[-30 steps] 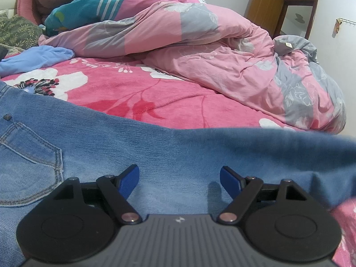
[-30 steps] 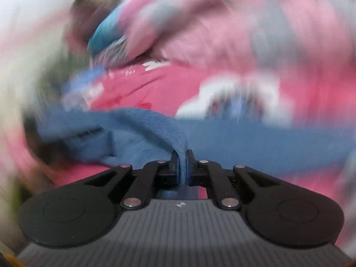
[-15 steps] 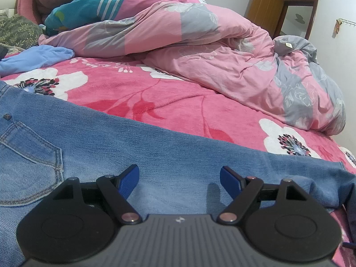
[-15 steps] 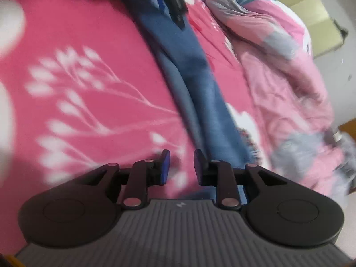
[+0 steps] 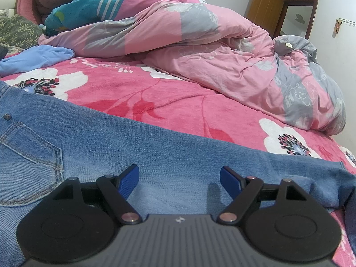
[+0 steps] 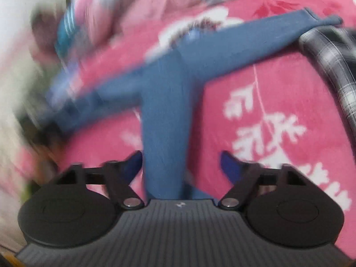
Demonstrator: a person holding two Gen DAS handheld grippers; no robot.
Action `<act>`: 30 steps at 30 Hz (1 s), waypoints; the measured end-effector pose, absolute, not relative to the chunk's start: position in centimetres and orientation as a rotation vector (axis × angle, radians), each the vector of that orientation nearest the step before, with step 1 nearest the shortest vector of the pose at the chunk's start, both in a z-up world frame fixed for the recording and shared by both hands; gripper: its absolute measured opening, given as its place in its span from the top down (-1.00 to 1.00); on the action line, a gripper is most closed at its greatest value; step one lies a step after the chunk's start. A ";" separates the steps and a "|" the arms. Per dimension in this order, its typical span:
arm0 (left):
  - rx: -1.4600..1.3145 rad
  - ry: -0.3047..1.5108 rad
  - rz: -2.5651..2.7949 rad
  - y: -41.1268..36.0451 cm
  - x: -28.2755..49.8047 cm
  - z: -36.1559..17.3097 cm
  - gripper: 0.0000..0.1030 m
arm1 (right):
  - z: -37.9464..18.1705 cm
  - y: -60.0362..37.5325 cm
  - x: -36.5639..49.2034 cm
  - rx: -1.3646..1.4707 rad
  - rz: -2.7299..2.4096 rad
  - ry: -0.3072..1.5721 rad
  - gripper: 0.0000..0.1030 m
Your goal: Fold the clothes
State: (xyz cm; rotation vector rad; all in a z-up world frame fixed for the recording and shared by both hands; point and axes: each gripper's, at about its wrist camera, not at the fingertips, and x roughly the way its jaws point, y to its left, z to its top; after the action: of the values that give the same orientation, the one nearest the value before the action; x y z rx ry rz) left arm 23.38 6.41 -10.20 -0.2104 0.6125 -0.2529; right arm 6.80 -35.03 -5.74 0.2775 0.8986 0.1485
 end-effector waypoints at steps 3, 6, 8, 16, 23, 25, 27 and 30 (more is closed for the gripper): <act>-0.213 0.612 -0.254 6.4 23.4 -10.2 -0.57 | -2.6 -34.0 7.1 0.098 0.131 0.833 0.93; -0.214 0.612 -0.254 6.4 23.4 -10.2 -0.57 | 0.3 -31.5 5.7 -0.441 -0.020 0.587 0.92; -0.213 0.612 -0.254 6.5 23.4 -10.2 -0.57 | 0.8 -29.4 4.4 -0.845 -0.097 0.398 0.83; -0.210 0.613 -0.252 6.4 23.4 -10.2 -0.57 | -8.8 -27.7 -2.2 -1.239 0.100 0.654 0.11; -0.203 0.613 -0.249 6.3 23.3 -10.2 -0.57 | -2.1 -28.9 -4.4 -0.731 0.167 0.599 -0.12; -0.203 0.613 -0.249 6.3 23.3 -10.2 -0.57 | -0.1 -29.4 -3.2 -0.552 0.201 0.538 -0.13; -0.203 0.613 -0.249 6.3 23.3 -10.2 -0.57 | 0.3 -28.8 -1.3 -0.470 0.225 0.506 -0.13; -0.203 0.613 -0.249 6.3 23.4 -10.2 -0.57 | -2.0 -26.6 1.5 -0.542 0.232 0.555 -0.09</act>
State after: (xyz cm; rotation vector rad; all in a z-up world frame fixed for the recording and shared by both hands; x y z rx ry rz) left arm 23.35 6.33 -10.20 -0.2033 0.6133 -0.2495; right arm 1.47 -26.64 -1.95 -0.5424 0.5545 0.2324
